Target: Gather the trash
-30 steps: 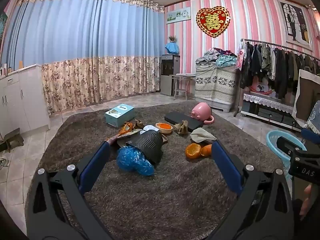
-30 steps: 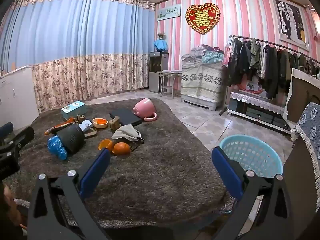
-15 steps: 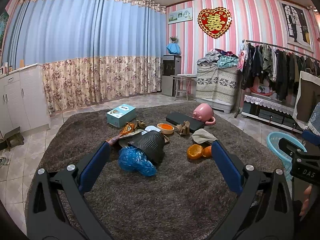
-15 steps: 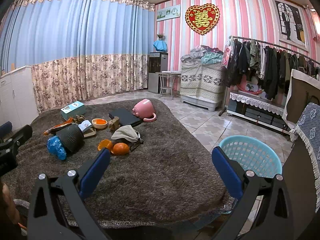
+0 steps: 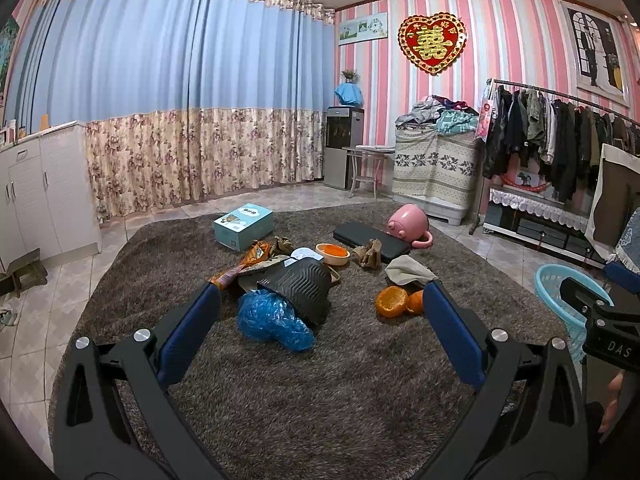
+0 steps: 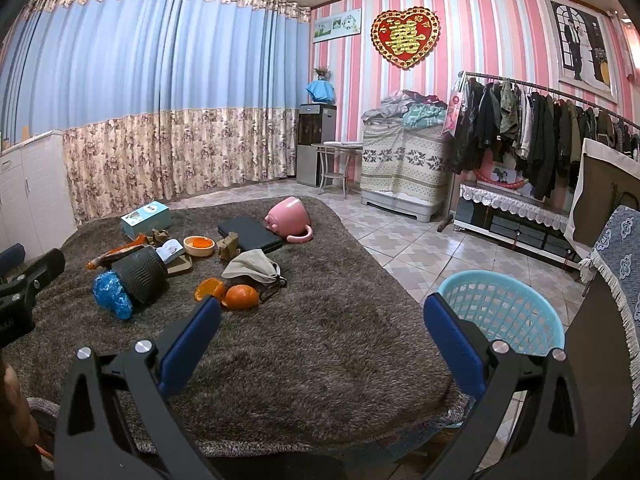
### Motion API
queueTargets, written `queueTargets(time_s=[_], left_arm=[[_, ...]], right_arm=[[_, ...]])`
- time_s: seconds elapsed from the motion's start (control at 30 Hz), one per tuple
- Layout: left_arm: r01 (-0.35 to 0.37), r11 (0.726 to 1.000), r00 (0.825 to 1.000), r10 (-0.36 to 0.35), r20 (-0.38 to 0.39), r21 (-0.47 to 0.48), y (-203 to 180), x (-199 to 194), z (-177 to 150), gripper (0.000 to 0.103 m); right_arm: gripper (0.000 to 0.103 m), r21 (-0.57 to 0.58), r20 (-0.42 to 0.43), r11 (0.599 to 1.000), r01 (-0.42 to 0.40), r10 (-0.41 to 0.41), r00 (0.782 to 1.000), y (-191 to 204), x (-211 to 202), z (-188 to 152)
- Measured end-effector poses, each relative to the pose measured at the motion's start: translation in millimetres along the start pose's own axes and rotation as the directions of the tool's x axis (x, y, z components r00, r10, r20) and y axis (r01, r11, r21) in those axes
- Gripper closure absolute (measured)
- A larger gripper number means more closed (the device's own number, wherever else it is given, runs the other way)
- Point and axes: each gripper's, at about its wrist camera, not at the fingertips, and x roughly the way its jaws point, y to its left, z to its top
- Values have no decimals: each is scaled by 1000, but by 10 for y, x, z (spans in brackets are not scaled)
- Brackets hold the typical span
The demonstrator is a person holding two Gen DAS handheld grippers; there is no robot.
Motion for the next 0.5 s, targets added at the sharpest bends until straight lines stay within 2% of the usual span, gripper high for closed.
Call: queueTargets(time_s=[0.5], left_arm=[[0, 1000, 1000, 0, -1, -4, 67, -6, 27, 5]], right_arm=[[4, -1, -1, 1000, 2, -2, 1000, -8, 2, 1]])
